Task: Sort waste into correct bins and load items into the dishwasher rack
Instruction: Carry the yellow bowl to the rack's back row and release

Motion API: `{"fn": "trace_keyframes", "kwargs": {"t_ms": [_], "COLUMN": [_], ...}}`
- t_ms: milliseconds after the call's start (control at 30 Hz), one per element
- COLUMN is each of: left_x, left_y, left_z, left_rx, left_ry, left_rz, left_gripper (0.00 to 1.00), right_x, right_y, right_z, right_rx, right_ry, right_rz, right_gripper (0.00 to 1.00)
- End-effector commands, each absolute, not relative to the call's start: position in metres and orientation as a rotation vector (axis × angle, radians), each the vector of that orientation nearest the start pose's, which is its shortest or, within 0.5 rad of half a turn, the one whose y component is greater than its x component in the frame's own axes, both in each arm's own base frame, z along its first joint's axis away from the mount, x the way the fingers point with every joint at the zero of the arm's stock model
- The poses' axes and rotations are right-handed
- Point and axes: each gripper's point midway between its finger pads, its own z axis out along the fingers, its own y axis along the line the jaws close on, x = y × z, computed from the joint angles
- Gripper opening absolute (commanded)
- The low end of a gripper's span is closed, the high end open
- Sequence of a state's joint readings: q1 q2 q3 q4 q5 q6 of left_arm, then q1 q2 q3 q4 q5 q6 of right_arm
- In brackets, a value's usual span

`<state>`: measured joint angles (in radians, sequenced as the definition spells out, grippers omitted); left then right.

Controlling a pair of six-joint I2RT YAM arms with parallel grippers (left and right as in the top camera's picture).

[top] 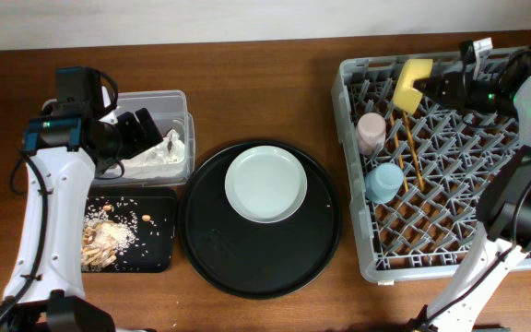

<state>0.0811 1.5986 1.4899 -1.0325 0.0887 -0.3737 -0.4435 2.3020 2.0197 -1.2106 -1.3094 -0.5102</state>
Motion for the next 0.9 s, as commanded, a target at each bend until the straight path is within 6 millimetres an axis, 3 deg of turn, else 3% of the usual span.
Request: {"fn": "trace_keyframes", "kwargs": {"t_ms": [0, 267, 367, 433, 667, 800, 867], "left_x": [0.381, 0.381, 0.381, 0.381, 0.381, 0.381, 0.381], "left_y": [0.018, 0.018, 0.018, 0.018, 0.018, 0.018, 0.018], "left_z": [0.197, 0.197, 0.197, 0.197, 0.197, 0.197, 0.197], "left_rx": [-0.575, -0.575, -0.575, -0.574, -0.575, -0.575, -0.575], "left_ry": [2.633, 2.633, 2.633, 2.633, 2.633, 2.633, 2.633], "left_rz": [-0.197, -0.197, -0.197, -0.197, -0.197, -0.197, -0.197], "left_gripper": [0.99, 0.99, 0.99, 0.99, 0.99, 0.99, 0.99], "right_x": [0.475, 0.456, 0.448, 0.444, 0.433, 0.428, 0.429], "right_y": [-0.067, -0.106, -0.121, -0.127, -0.138, -0.14, -0.141], "right_z": [0.156, 0.149, 0.149, 0.149, 0.165, 0.175, 0.184], "right_rx": [-0.019, 0.196, 0.284, 0.315, 0.36, 0.372, 0.371], "right_ry": [2.207, 2.267, 2.265, 2.263, 2.259, 2.399, 2.513], "right_rz": [1.353, 1.351, 1.366, 1.373, 1.354, 1.19, 0.988], "right_gripper": [0.15, 0.25, 0.35, 0.4, 0.44, 0.47, 0.47]}}
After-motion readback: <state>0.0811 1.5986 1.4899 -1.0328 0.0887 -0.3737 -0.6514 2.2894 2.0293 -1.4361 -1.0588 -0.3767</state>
